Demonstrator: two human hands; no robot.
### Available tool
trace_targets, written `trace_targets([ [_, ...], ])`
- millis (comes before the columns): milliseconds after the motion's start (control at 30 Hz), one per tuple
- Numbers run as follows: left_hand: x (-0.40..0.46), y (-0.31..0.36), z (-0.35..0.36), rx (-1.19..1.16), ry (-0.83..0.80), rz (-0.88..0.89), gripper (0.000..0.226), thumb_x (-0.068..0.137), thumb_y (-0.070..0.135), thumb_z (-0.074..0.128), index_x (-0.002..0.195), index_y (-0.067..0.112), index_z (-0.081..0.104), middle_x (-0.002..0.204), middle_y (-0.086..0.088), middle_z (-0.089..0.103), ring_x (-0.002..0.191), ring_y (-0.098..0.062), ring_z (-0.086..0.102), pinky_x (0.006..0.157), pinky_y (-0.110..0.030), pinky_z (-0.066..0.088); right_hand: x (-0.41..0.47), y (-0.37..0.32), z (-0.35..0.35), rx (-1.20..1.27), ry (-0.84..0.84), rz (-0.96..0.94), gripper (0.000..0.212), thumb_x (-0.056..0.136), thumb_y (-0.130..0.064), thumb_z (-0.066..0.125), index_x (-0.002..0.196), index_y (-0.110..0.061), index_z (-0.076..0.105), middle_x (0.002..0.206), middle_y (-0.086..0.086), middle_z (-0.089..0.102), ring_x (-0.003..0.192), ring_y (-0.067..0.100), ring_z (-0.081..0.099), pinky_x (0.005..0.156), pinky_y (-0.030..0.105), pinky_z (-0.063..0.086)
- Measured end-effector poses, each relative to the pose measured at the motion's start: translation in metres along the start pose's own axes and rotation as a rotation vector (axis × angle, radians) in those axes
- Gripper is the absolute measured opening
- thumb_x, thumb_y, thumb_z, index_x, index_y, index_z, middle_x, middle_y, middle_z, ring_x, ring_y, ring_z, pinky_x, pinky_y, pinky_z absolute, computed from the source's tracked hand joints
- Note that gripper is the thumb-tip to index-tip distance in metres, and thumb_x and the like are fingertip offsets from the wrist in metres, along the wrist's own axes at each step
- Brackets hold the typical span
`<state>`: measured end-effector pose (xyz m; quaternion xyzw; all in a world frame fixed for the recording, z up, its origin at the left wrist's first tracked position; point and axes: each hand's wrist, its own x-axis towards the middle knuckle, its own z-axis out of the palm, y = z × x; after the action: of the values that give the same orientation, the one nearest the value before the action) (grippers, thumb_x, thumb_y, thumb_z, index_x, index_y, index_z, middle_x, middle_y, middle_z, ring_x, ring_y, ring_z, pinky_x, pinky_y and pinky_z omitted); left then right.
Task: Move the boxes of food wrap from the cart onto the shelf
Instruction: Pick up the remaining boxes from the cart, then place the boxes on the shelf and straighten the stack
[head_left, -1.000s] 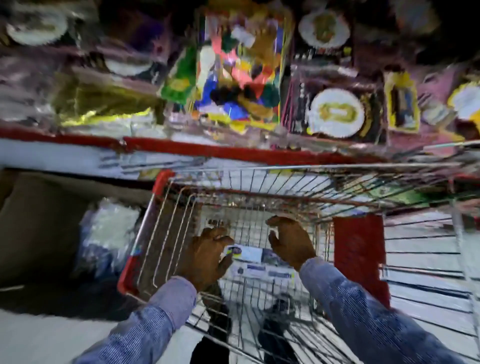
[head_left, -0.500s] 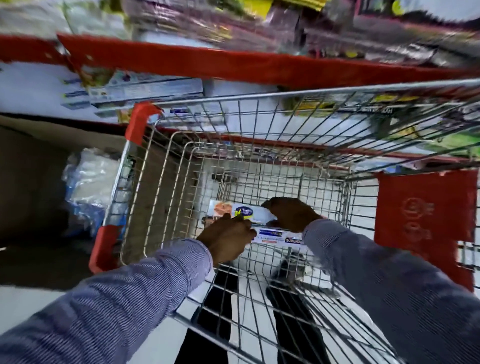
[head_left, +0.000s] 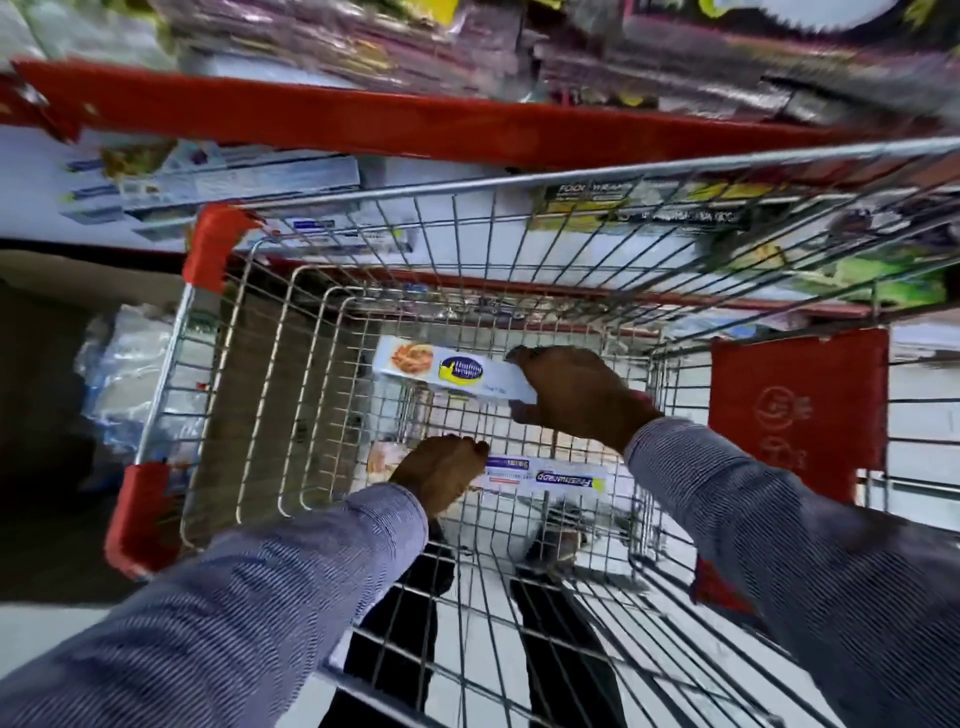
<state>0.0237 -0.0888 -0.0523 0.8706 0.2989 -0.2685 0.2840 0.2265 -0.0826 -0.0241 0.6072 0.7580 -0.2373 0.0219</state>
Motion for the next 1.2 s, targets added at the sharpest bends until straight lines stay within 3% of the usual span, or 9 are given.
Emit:
trace_targets([
  [100,-0.016,0.008,-0.027,-0.053,0.105,-0.039,0.021,0.093,0.007,0.049,0.111,0.004,0.06,0.103,-0.02,0.067,0.092,-0.039,0.063,0.078,-0.041,0.054,-0.006,-0.015,-0.049,0.029,0.08,0.001,0.057,0.078,-0.051,0.061,0.123,-0.016,0.053,0.106,0.013,0.071,0.094,0.034,0.066,0.075,0.037,0.052],
  [333,-0.105,0.028,-0.148,0.022,0.454,0.107,0.057,0.058,0.009,0.075,0.114,0.015,0.065,0.092,-0.009,0.075,0.076,-0.033,0.07,0.066,-0.037,0.061,-0.025,-0.06,-0.188,-0.042,0.18,-0.093,0.054,0.084,-0.054,0.055,0.124,-0.018,0.05,0.111,0.01,0.068,0.101,0.031,0.064,0.078,0.037,0.05],
  [500,-0.196,0.055,-0.249,0.108,0.66,0.157,0.068,0.061,0.018,0.074,0.125,0.026,0.055,0.113,-0.008,0.072,0.096,-0.031,0.068,0.077,-0.034,0.058,-0.052,-0.103,-0.325,-0.121,0.304,-0.158,0.066,0.08,-0.064,0.034,0.127,-0.02,0.051,0.123,0.008,0.064,0.111,0.028,0.06,0.086,0.037,0.047],
  [600,-0.243,0.066,-0.308,0.142,0.772,0.162,0.073,0.06,0.025,0.079,0.129,0.029,0.053,0.121,-0.003,0.069,0.102,-0.025,0.066,0.082,-0.027,0.053,-0.069,-0.127,-0.412,-0.203,0.387,-0.186,0.051,0.084,-0.055,0.046,0.119,-0.02,0.054,0.117,0.01,0.066,0.106,0.031,0.061,0.084,0.041,0.052],
  [767,-0.294,0.089,-0.396,0.116,0.941,0.238,0.062,0.077,0.029,0.067,0.135,0.036,0.046,0.128,0.007,0.062,0.114,-0.016,0.059,0.089,-0.023,0.049,-0.097,-0.154,-0.517,-0.249,0.506,-0.204,0.048,0.083,-0.053,0.047,0.118,-0.02,0.056,0.112,0.011,0.061,0.102,0.031,0.059,0.085,0.042,0.051],
  [900,-0.315,0.102,-0.462,0.114,1.001,0.319,0.054,0.079,0.039,0.07,0.129,0.038,0.049,0.112,0.01,0.058,0.105,-0.01,0.058,0.088,-0.029,0.051,-0.099,-0.157,-0.58,-0.264,0.543,-0.144,0.055,0.082,-0.053,0.046,0.123,-0.018,0.054,0.114,0.012,0.058,0.104,0.031,0.057,0.089,0.046,0.05],
  [967,-0.319,0.104,-0.49,0.131,1.029,0.348,0.052,0.078,0.031,0.075,0.125,0.034,0.055,0.109,0.011,0.056,0.103,-0.006,0.056,0.088,-0.024,0.048,-0.097,-0.155,-0.604,-0.288,0.559,-0.122,0.049,0.084,-0.048,0.049,0.121,-0.017,0.055,0.112,0.014,0.058,0.105,0.032,0.056,0.091,0.046,0.049],
  [1067,-0.317,0.106,-0.521,0.148,1.058,0.348,0.054,0.075,0.022,0.077,0.126,0.026,0.058,0.12,0.005,0.059,0.114,-0.01,0.055,0.096,-0.02,0.043,-0.09,-0.146,-0.629,-0.294,0.571,-0.075,0.036,0.088,-0.036,0.057,0.115,-0.013,0.057,0.114,0.017,0.059,0.108,0.033,0.055,0.092,0.038,0.045],
  [1200,-0.304,0.102,-0.553,0.125,1.069,0.293,0.054,0.078,0.033,0.071,0.128,0.024,0.056,0.127,0.002,0.056,0.122,-0.015,0.051,0.104,-0.029,0.042,-0.071,-0.131,-0.654,-0.273,0.563,0.006,0.028,0.089,-0.026,0.058,0.112,-0.009,0.059,0.117,0.02,0.059,0.109,0.033,0.056,0.087,0.032,0.041],
])
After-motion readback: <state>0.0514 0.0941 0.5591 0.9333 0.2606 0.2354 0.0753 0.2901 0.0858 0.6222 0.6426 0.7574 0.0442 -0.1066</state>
